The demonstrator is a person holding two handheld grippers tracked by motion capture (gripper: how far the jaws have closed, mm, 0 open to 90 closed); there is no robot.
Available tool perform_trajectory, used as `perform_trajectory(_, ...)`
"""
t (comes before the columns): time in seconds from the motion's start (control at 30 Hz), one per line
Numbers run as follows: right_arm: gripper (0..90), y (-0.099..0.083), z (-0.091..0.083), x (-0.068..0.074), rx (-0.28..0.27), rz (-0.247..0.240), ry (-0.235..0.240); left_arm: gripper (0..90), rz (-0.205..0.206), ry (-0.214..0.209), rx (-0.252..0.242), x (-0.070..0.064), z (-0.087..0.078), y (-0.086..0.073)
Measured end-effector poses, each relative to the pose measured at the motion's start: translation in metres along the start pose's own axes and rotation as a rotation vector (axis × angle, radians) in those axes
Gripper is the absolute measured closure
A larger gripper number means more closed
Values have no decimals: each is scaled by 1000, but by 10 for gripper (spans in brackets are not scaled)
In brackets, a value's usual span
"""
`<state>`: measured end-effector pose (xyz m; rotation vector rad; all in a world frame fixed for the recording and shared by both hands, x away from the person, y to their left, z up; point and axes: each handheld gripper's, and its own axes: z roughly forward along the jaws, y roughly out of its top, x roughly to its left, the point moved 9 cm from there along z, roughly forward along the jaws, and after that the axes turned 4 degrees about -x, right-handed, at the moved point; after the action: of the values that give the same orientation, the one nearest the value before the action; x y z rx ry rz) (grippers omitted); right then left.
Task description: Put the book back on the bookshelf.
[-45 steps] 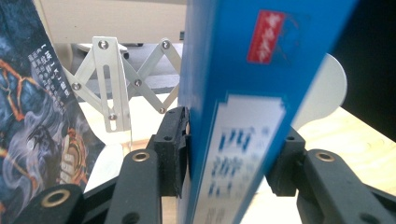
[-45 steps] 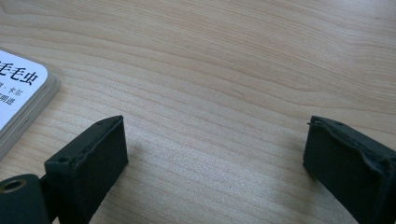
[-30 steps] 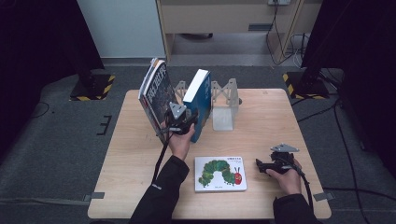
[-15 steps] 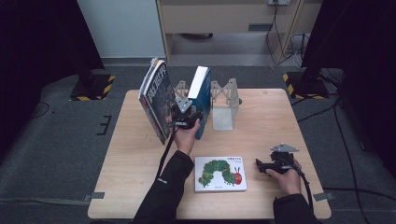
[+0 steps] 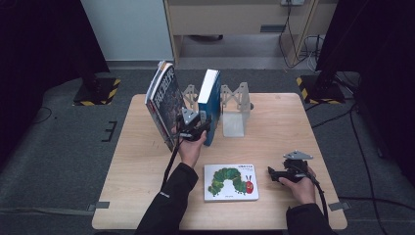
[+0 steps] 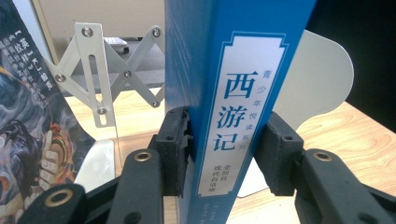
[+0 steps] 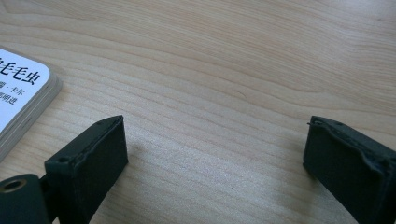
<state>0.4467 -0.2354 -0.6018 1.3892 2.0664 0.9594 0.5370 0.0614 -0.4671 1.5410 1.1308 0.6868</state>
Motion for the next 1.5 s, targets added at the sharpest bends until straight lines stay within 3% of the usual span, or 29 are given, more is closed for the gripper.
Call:
perform_trajectory(0.83,65,0,0,0,2,-2,5,531,-6,-12,21,-20,21,5)
perform_trajectory(0.93,65,0,0,0,3,-2,5,525,9,-23,15,-20,21,4)
perform_trajectory(1.2,65,0,0,0,3,-3,6,536,-6,-92,-6,-20,15,-4)
perform_trajectory(1.5,65,0,0,1,3,-2,7,539,-20,-68,21,-24,17,-1)
